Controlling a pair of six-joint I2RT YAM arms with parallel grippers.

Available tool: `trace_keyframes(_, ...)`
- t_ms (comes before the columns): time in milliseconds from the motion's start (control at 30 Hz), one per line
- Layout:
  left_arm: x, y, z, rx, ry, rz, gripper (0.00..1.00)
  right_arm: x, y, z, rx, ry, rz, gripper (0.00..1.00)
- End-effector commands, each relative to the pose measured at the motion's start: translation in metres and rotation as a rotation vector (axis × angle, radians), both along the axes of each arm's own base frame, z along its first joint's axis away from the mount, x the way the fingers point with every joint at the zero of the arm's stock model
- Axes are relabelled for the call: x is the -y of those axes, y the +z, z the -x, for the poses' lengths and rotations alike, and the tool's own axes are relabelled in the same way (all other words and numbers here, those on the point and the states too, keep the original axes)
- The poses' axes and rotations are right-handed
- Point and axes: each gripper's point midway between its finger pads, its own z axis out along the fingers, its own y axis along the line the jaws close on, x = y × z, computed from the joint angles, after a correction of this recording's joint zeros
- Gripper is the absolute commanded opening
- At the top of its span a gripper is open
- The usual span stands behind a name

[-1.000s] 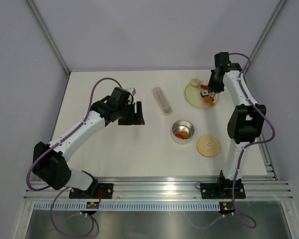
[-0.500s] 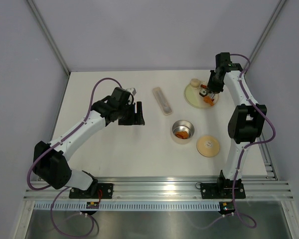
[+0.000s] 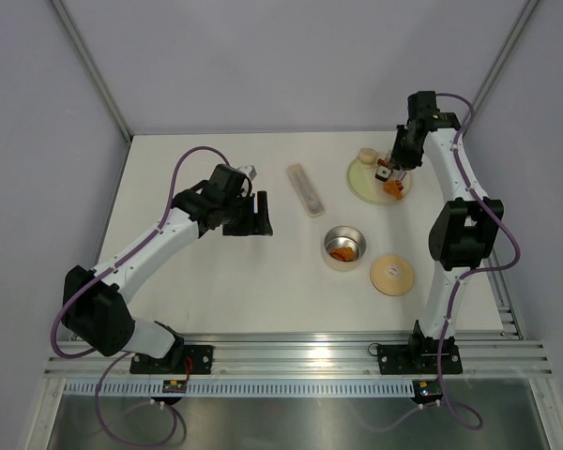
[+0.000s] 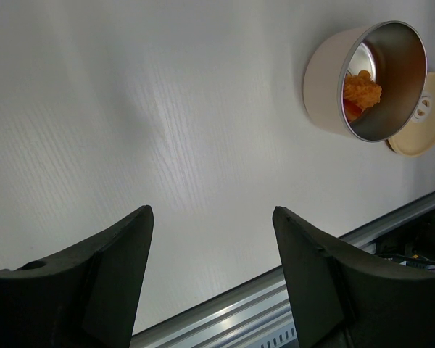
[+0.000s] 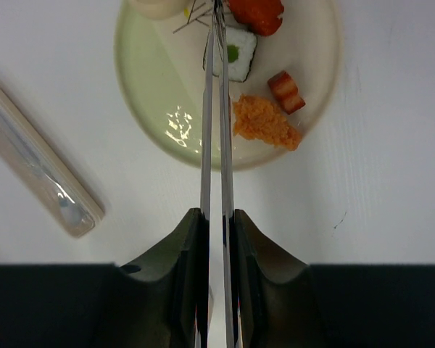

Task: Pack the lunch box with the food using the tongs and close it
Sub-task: Adjust the fake food on the plate.

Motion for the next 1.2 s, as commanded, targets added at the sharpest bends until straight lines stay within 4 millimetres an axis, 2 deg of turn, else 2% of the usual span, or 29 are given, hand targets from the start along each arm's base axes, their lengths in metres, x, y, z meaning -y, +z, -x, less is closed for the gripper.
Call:
trace_keyframes(0,0.000,0.011,-0.007,0.046,0.018,0.027,0.71,0.010,0.045,-0.017,0.119,-0.013,0.071,0.27)
trace_keyframes(167,0.000,0.012,-0.005,0.046,0.020,0.028,0.71,0.032,0.033,-0.026,0.085,-0.058,0.101,0.27)
trace_keyframes(233,-0.001,0.012,-0.005,0.046,0.020,0.024,0.71,0.031,0.024,-0.028,0.069,-0.054,0.099,0.27)
trace_keyframes(300,-0.001,0.011,-0.004,0.044,0.019,0.023,0.71,0.050,0.018,-0.026,0.045,-0.094,0.110,0.27)
trace_keyframes(367,-0.001,0.010,-0.004,0.043,0.019,0.023,0.71,0.052,0.012,-0.022,0.028,-0.094,0.121,0.27)
trace_keyframes(833,-0.001,0.008,-0.002,0.038,0.023,0.033,0.71,0.036,-0.019,0.002,-0.041,-0.077,0.040,0.26)
trace_keyframes(1167,-0.001,0.008,0.001,0.037,0.029,0.044,0.71,0.019,-0.010,0.007,-0.024,-0.046,0.004,0.25)
